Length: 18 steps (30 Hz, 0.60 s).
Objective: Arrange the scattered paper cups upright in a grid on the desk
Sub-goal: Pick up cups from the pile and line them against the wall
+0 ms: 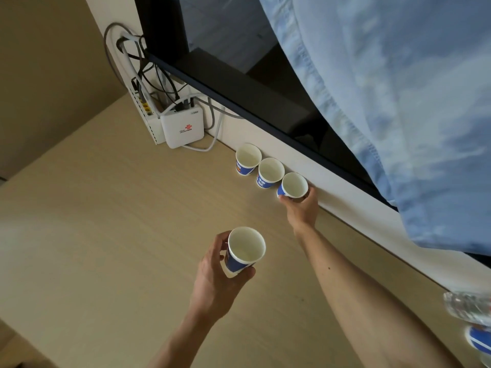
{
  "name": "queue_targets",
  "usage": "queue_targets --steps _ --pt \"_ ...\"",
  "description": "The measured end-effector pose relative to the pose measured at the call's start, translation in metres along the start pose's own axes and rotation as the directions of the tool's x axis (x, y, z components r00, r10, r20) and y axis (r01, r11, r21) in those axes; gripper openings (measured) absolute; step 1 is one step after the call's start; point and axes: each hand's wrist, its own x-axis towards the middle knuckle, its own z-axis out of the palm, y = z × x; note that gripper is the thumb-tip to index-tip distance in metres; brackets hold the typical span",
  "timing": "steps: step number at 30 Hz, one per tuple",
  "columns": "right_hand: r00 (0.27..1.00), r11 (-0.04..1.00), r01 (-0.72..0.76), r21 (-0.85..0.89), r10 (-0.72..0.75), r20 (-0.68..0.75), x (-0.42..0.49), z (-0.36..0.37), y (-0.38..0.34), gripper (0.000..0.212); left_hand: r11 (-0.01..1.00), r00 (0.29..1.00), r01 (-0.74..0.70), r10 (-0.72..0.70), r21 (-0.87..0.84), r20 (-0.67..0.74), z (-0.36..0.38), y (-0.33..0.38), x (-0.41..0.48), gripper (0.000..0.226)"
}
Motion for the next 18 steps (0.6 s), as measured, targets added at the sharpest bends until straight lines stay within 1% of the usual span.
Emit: queue_targets --steps 2,4,5,7,8,9,10,12,13,14,15,16,18 --pt "0.998 0.997 -0.059 0.057 0.058 0.013 -0.004 -0.005 0.005 0.072 1.0 1.0 -0.024 0.024 0.0 -0.016 0.0 -0.001 0.0 0.067" --pt "0.995 0.994 -0.099 0.053 0.099 -0.005 -0.018 -0.015 0.012 0.078 0.999 0.999 -0.042 0.042 -0.009 -0.031 0.0 0.0 0.0 0.066" --pt "0.995 0.994 -0.101 0.029 0.101 -0.018 -0.029 -0.022 0.014 0.075 0.999 0.998 -0.044 0.043 -0.016 -0.041 0.001 0.002 0.0 0.065" --pt "0.995 0.995 -0.101 0.0 0.101 0.003 -0.055 -0.041 0.012 0.059 0.999 0.998 -0.031 0.03 -0.033 -0.05 0.002 0.005 0.001 0.064" --pt "0.992 0.993 -0.114 0.008 0.113 0.063 -0.067 -0.05 0.009 0.049 0.999 0.999 -0.026 0.024 -0.044 -0.047 0.004 0.007 0.001 0.064" --pt "0.978 0.99 -0.134 0.045 0.125 0.169 -0.079 -0.059 0.007 0.041 0.998 0.999 -0.024 0.022 -0.053 -0.04 0.006 0.008 0.001 0.063" --pt "0.945 0.981 -0.163 0.103 0.125 0.303 -0.09 -0.069 0.006 0.039 0.998 0.999 -0.027 0.025 -0.055 -0.032 0.008 0.01 0.001 0.062" --pt "0.829 0.963 -0.188 0.193 0.05 0.557 -0.111 -0.086 0.001 0.05 0.998 0.999 -0.036 0.035 -0.043 -0.014 0.014 0.013 0.0 0.061" --pt "0.763 0.963 -0.179 0.204 0.005 0.646 -0.119 -0.093 -0.002 0.057 0.998 0.999 -0.045 0.045 -0.033 -0.005 0.017 0.015 -0.001 0.06" --pt "0.712 0.965 -0.167 0.203 -0.025 0.702 -0.126 -0.099 -0.006 0.062 0.998 0.998 -0.056 0.056 -0.018 0.008 0.02 0.017 -0.003 0.061" --pt "0.683 0.97 -0.15 0.192 -0.039 0.73 -0.132 -0.102 -0.012 0.064 0.997 0.997 -0.073 0.073 -0.007 0.02 0.024 0.02 -0.005 0.062" --pt "0.675 0.973 -0.141 0.183 -0.04 0.736 -0.137 -0.104 -0.016 0.065 0.996 0.995 -0.094 0.093 0.006 0.033 0.028 0.022 -0.006 0.063" --pt "0.707 0.978 -0.116 0.174 -0.041 0.706 -0.143 -0.106 -0.023 0.064 0.991 0.989 -0.133 0.131 0.024 0.066 0.034 0.026 -0.01 0.062"
